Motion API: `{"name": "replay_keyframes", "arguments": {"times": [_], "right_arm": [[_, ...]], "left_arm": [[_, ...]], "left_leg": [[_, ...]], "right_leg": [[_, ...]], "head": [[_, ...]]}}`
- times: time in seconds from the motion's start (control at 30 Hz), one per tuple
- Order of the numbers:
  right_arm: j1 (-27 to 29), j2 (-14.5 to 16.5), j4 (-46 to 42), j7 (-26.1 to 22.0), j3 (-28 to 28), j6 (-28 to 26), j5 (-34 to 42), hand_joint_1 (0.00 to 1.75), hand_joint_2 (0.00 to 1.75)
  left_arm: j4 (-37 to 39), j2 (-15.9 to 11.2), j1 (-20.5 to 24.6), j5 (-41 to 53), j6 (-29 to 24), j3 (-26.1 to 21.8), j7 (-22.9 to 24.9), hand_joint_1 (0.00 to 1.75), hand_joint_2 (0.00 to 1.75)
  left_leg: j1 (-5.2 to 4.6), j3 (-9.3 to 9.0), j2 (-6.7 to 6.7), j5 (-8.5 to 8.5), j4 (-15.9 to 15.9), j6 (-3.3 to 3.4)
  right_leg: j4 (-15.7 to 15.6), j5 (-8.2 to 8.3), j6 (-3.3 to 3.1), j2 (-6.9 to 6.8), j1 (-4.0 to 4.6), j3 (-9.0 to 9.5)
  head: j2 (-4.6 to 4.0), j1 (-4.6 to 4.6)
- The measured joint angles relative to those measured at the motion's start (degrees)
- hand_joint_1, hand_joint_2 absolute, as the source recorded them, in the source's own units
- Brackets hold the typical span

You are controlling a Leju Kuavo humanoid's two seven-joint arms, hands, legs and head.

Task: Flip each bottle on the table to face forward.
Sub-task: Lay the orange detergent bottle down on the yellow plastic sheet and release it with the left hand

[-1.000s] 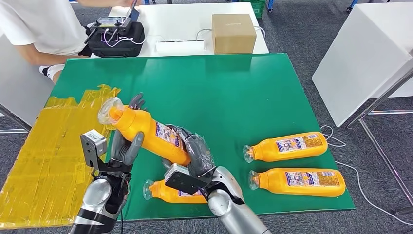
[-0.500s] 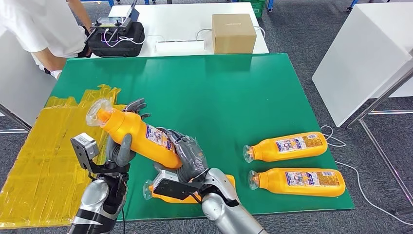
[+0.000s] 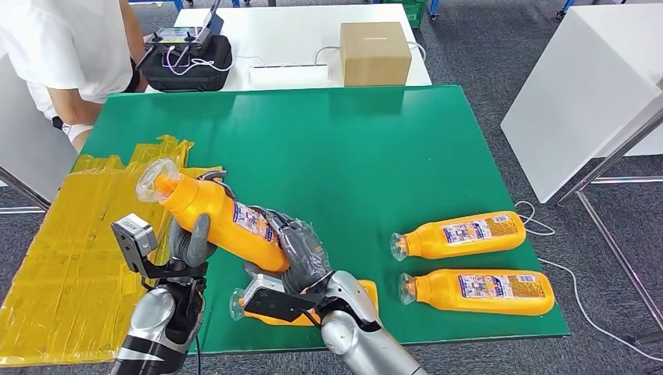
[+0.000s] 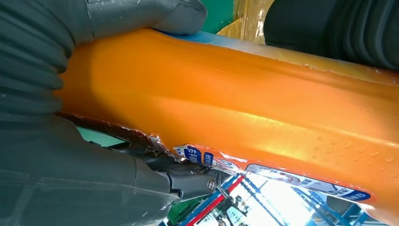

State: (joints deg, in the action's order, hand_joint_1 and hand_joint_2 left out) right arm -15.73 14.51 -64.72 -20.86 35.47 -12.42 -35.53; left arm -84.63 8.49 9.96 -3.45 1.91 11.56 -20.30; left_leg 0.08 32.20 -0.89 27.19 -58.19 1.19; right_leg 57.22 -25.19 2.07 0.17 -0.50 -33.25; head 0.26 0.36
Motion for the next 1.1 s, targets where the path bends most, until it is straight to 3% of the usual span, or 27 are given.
{"name": "replay_keyframes", "arguments": {"times": [0.07,0.1,0.37,0.57,0.67,0.83,0.97,1.1], "right_arm": [[0.0,0.0,0.0,-0.1,0.0,-0.1,0.1,0.3,1.75],[0.1,0.0,0.0,-0.2,0.0,-0.2,0.2,0.0,1.75],[1.6,-0.5,-2.9,-1.3,-0.3,-1.4,2.3,0.0,1.75],[2.2,-1.0,-5.1,-1.2,-0.5,-1.4,2.7,0.0,1.75],[2.7,-1.2,-6.3,-1.2,-0.9,-1.6,2.9,0.0,1.75],[4.8,-2.1,-11.9,-1.3,-3.5,-2.3,3.9,0.0,1.75],[6.3,-3.2,-17.3,-1.4,-6.6,-2.3,4.4,0.0,1.75],[7.5,-4.1,-21.7,-1.7,-9.0,-2.7,4.4,0.0,1.75]], "left_arm": [[0.0,0.0,0.0,0.1,-0.1,0.0,-0.1,1.75,1.75],[0.0,0.0,0.1,0.2,-0.4,0.0,-0.1,1.75,1.75],[-0.2,-0.1,0.5,10.0,-9.3,-0.1,-1.5,1.75,1.75],[-0.4,-0.4,0.7,11.5,-10.6,-0.3,-1.6,1.75,1.75],[-0.4,-0.4,0.9,16.9,-14.9,-0.4,-1.5,1.75,1.75],[-0.4,-1.7,2.2,38.1,-24.3,-1.4,2.0,1.75,1.75],[1.5,-4.9,4.7,62.0,-27.8,-2.2,10.0,1.75,1.75],[8.0,-9.4,9.0,81.8,-28.3,-3.3,18.9,1.75,1.75]], "left_leg": [[0.0,0.0,0.0,0.0,0.0,0.0],[0.0,0.0,0.0,0.0,0.0,0.0],[0.0,-0.01,0.0,0.0,0.0,0.0],[0.0,-0.02,0.0,0.0,0.0,0.0],[0.0,-0.02,0.0,0.0,0.0,0.0],[0.0,-0.02,-0.01,0.0,0.0,0.0],[0.0,-0.02,0.01,-0.01,0.0,0.0],[0.0,-0.06,0.05,-0.02,0.0,0.0]], "right_leg": [[0.0,0.0,0.0,0.0,0.0,0.0],[0.0,0.0,0.0,0.0,0.0,0.0],[0.0,0.0,0.0,0.0,0.0,0.0],[0.0,0.0,0.0,0.0,0.0,0.01],[0.0,0.0,0.0,0.0,0.0,0.01],[0.0,0.0,0.0,0.0,0.0,0.01],[0.0,0.0,0.0,0.0,0.0,0.01],[0.0,0.01,-0.01,0.02,0.01,0.02]], "head": [[0.0,0.0],[0.0,0.0],[0.0,0.01],[0.0,0.01],[0.0,0.0],[0.0,0.01],[0.0,0.01],[0.0,0.01]]}}
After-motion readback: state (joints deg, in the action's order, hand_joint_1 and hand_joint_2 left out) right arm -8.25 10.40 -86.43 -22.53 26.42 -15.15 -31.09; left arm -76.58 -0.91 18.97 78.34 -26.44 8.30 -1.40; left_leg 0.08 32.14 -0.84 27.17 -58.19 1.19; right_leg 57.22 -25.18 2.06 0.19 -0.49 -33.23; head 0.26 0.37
